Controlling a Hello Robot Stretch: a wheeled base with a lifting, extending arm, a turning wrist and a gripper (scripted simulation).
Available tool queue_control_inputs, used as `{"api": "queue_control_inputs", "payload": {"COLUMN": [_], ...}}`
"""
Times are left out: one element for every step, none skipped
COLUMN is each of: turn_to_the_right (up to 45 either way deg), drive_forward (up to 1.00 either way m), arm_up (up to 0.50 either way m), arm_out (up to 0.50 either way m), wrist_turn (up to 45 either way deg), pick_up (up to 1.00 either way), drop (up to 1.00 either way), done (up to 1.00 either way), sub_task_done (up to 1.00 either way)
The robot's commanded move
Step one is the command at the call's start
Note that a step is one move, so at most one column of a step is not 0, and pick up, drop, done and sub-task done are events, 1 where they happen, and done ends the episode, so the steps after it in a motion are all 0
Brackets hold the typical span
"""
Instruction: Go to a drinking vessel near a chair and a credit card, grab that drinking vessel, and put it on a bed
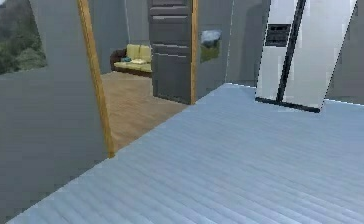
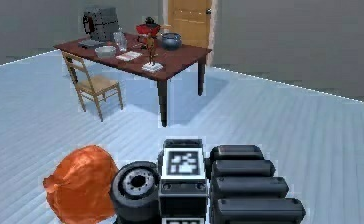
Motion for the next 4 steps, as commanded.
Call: {"api": "queue_control_inputs", "payload": {"turn_to_the_right": [0.0, -6.0, 0.0, -3.0], "drive_forward": [0.55, 0.0, 1.0, 0.0], "arm_up": [0.0, 0.0, 0.0, 0.0], "arm_out": [0.0, 0.0, 0.0, 0.0], "wrist_turn": [0.0, 0.0, 0.0, 0.0], "pick_up": [0.0, 0.0, 0.0, 0.0], "drop": [0.0, 0.0, 0.0, 0.0], "done": [0.0, 0.0, 0.0, 0.0], "sub_task_done": [0.0, 0.0, 0.0, 0.0]}}
